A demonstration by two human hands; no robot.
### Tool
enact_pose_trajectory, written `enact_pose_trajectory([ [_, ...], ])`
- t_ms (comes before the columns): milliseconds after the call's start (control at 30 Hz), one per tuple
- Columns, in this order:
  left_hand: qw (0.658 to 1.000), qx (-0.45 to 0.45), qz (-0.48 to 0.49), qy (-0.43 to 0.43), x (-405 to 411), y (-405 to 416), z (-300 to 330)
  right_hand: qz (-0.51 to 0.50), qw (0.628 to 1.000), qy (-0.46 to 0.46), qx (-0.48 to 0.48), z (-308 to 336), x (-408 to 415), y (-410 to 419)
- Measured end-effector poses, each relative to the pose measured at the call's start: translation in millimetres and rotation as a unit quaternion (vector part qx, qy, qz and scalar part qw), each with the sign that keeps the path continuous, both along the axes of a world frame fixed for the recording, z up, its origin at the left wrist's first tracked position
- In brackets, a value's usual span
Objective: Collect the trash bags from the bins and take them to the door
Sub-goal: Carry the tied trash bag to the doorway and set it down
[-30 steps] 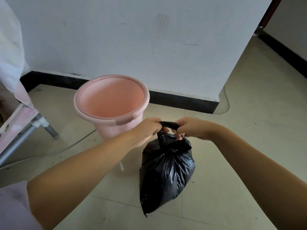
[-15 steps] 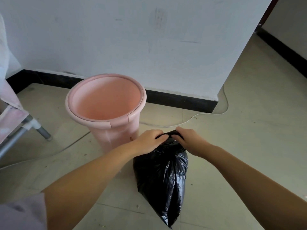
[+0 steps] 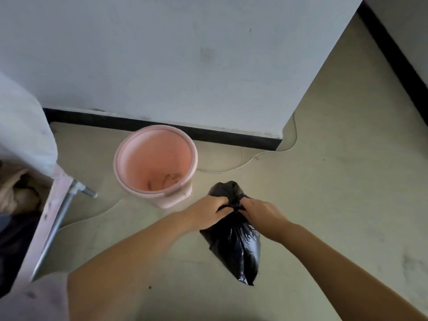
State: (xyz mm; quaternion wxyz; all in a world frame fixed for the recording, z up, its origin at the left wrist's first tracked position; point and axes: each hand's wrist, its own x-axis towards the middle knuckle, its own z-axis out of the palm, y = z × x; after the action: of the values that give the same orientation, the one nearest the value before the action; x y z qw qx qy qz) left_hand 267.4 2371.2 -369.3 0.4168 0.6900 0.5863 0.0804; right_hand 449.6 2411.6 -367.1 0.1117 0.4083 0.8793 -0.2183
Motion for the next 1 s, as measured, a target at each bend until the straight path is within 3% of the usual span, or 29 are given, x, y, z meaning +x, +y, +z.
enact_pose_trajectory([
  [300,1.000,0.010,-0.013,0.005,-15,-12,230,-0.006,1.000,-0.003,0.001,226,-12,-13],
  [533,0.998,0.045,0.030,0.026,-39,-38,364,0.013,0.999,0.012,0.037,363,-42,-28],
  [733,0.984,0.098,0.089,0.119,-86,-46,406,0.061,0.995,0.048,0.063,430,-83,-20],
  [1000,0.958,0.102,0.244,0.111,-82,-84,454,0.223,0.966,0.095,0.090,457,-111,-6],
])
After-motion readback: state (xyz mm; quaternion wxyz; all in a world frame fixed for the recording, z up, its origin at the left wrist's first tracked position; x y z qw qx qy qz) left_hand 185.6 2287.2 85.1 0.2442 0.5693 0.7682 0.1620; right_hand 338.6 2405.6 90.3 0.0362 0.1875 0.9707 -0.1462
